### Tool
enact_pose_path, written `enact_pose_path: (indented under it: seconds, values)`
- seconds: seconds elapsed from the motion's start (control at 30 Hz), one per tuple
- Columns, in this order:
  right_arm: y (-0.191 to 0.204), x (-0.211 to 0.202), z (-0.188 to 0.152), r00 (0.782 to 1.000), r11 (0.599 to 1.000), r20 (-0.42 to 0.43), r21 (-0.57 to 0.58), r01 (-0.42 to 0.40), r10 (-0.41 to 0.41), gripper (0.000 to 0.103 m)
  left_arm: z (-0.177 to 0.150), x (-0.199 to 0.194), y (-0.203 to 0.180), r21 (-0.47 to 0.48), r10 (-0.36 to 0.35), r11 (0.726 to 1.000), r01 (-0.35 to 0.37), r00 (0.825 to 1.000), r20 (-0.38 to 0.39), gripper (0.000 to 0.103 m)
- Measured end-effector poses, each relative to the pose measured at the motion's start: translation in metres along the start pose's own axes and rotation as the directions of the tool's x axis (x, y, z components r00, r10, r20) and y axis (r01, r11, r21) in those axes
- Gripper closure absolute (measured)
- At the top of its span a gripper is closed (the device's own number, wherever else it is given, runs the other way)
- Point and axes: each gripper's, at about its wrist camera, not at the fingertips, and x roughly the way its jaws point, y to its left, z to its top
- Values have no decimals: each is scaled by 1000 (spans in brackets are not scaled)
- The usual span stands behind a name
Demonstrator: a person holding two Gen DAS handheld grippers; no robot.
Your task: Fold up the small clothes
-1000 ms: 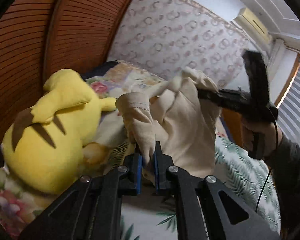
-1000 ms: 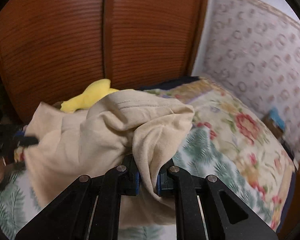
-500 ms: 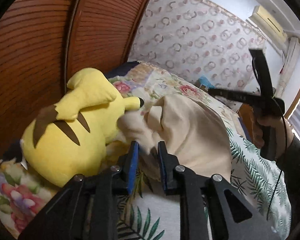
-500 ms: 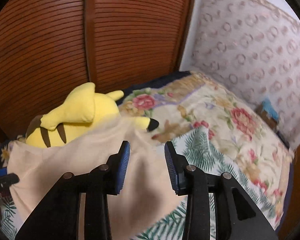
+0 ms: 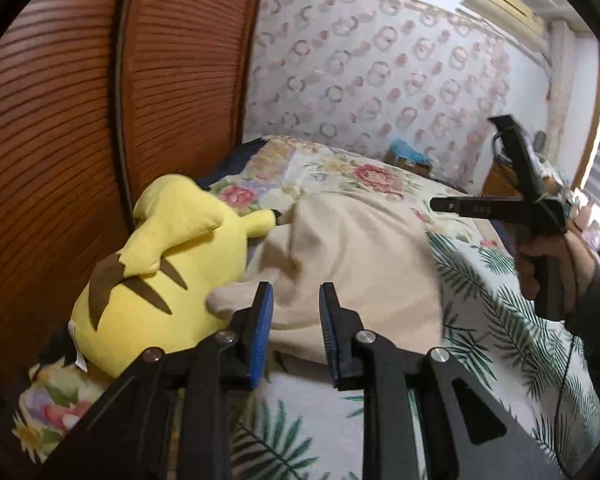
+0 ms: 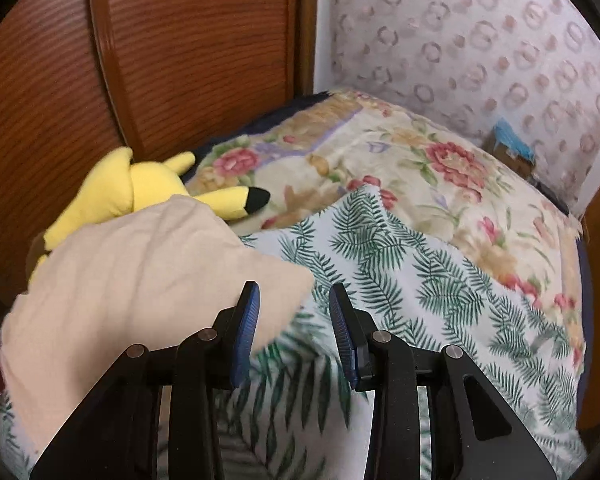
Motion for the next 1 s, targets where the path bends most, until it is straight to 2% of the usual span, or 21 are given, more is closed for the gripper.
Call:
enact_pose_path:
  seconds: [0.13, 0.4, 0.47, 0.53, 0.7, 0.77, 0.83, 1.0]
  values:
    - [-1, -55, -24, 997, 1000, 71, 25, -15, 13, 67, 3, -12, -24, 47, -39, 998, 39, 999, 7, 82]
    - [-1, -163, -84, 983, 997, 183, 72, 14, -27, 67, 4, -44, -80, 144, -103, 985, 96, 994, 37, 81]
    - [0, -188, -103, 977, 996, 206, 85, 34, -51, 62, 3, -52, -93, 170, -113, 980, 104, 993, 41, 81]
    - [0, -210, -121, 970, 993, 224, 102, 67, -88, 51, 2, -61, -107, 196, -124, 974, 114, 991, 44, 81]
    - [0, -252, -158, 958, 982, 247, 154, 111, -147, 39, -4, -84, -138, 248, -161, 958, 143, 985, 55, 81]
    - [1, -271, -173, 949, 975, 263, 180, 127, -173, 26, -6, -91, -149, 267, -171, 952, 152, 984, 50, 81]
    - [3, -289, -185, 940, 967, 273, 204, 152, -205, 20, -7, -97, -159, 276, -177, 948, 156, 983, 53, 80]
    - [3, -327, -209, 913, 948, 311, 261, 184, -263, 17, -4, -109, -183, 301, -218, 935, 189, 974, 64, 78]
